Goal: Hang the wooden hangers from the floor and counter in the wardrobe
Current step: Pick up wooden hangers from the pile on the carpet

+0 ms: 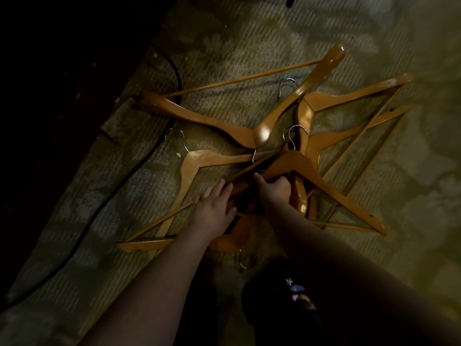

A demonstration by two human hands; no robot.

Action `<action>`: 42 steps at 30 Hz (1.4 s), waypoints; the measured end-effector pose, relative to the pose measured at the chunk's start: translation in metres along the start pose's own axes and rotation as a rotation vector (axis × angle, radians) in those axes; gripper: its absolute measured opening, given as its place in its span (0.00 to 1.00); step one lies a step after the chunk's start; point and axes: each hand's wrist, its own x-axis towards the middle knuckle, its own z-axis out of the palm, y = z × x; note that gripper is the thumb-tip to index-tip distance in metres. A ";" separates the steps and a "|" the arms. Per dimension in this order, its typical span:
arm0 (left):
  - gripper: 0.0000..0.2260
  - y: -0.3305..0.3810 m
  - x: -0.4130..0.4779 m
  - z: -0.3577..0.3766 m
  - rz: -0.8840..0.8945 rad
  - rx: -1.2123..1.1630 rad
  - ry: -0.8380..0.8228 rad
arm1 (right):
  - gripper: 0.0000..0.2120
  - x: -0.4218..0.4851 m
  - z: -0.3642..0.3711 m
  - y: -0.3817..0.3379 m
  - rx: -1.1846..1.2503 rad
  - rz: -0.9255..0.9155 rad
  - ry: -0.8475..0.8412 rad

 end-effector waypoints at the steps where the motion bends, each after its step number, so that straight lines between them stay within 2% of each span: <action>1: 0.27 -0.001 0.000 0.000 0.006 0.003 0.001 | 0.20 0.001 0.003 -0.001 0.019 0.023 0.017; 7: 0.28 -0.008 -0.009 -0.005 0.014 -0.075 0.012 | 0.15 -0.014 -0.004 -0.009 0.186 0.093 0.000; 11: 0.27 0.004 -0.036 -0.014 -0.060 -0.187 0.063 | 0.18 -0.048 -0.028 -0.009 0.265 0.033 -0.155; 14: 0.23 0.024 -0.071 -0.024 -0.092 -0.262 0.040 | 0.16 -0.083 -0.054 -0.003 0.339 -0.015 -0.238; 17: 0.20 0.040 -0.107 -0.032 -0.041 -0.279 0.012 | 0.10 -0.118 -0.086 0.001 0.432 -0.004 -0.316; 21: 0.14 0.054 -0.143 -0.049 -0.007 -0.272 -0.041 | 0.09 -0.152 -0.123 0.005 0.560 0.020 -0.400; 24: 0.10 0.073 -0.169 -0.058 0.078 -0.240 -0.018 | 0.08 -0.170 -0.144 0.008 0.615 0.025 -0.358; 30: 0.14 0.110 -0.193 -0.068 0.111 -0.073 0.105 | 0.37 -0.190 -0.187 -0.005 0.754 -0.019 -0.199; 33: 0.12 0.122 -0.191 -0.070 0.113 -0.094 0.152 | 0.45 -0.184 -0.208 -0.021 0.787 -0.012 -0.124; 38: 0.12 0.136 -0.188 -0.076 0.119 -0.011 0.226 | 0.47 -0.174 -0.218 -0.047 0.687 -0.068 -0.092; 42: 0.15 0.143 -0.187 -0.080 0.199 0.019 0.241 | 0.39 -0.164 -0.217 -0.057 0.581 -0.134 -0.010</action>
